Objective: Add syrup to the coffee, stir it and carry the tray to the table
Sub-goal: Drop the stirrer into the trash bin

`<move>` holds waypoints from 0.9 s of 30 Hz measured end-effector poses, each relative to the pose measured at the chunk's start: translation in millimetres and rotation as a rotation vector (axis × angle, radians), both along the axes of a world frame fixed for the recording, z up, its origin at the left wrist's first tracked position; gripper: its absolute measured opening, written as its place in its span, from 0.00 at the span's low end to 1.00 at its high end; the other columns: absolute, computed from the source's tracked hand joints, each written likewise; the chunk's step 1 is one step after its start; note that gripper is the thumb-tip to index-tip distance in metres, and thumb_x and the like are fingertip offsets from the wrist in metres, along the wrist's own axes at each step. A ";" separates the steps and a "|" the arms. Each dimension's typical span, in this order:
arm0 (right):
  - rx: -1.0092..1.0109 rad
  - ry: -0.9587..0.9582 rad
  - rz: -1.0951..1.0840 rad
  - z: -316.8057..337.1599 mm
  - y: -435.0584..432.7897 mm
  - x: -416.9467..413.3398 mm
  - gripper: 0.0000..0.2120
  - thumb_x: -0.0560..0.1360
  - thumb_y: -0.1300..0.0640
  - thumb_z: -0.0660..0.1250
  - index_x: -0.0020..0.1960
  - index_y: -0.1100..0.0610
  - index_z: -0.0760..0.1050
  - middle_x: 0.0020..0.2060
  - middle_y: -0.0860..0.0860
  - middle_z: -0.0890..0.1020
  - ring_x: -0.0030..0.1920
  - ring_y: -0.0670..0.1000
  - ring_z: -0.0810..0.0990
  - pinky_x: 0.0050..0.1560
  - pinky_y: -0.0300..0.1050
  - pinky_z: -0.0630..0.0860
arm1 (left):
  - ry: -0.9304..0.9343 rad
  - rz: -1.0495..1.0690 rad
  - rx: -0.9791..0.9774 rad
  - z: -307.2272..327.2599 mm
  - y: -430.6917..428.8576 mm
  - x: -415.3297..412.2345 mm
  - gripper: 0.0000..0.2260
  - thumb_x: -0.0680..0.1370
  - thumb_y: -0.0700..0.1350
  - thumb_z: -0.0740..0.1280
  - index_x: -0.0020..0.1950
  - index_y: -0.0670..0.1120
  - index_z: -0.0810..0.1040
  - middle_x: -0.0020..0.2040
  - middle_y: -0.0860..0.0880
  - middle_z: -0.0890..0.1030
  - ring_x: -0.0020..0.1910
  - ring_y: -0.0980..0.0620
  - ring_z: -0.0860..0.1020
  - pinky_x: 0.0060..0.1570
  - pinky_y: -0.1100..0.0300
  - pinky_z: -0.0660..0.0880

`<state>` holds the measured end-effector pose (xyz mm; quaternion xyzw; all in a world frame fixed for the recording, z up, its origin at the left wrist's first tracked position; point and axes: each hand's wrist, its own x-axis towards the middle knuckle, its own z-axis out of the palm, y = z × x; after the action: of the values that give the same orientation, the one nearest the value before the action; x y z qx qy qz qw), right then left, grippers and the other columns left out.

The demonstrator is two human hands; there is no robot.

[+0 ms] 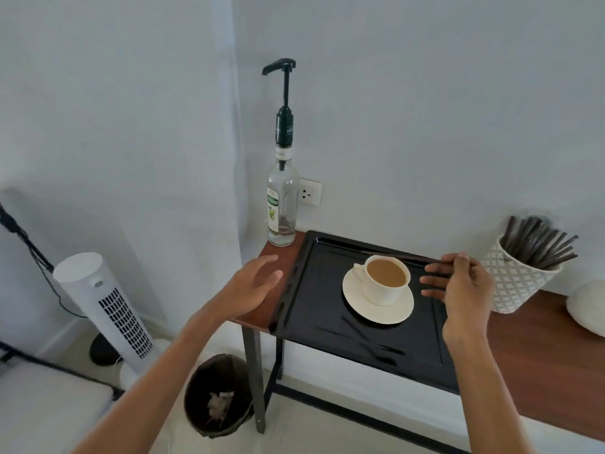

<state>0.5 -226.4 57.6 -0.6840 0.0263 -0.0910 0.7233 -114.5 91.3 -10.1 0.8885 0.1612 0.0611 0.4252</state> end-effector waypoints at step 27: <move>-0.471 0.166 0.251 -159.6 373.3 -174.1 0.12 0.86 0.56 0.57 0.50 0.55 0.78 0.40 0.50 0.85 0.31 0.48 0.85 0.32 0.45 0.85 | 0.305 0.019 0.385 -156.9 289.8 -137.7 0.34 0.85 0.59 0.55 0.85 0.47 0.47 0.85 0.42 0.45 0.84 0.41 0.44 0.83 0.46 0.45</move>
<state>-173.6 146.9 -102.0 -0.8362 -0.0213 0.0519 0.5455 -252.1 381.1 -166.9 0.9506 0.2173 -0.0398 0.2181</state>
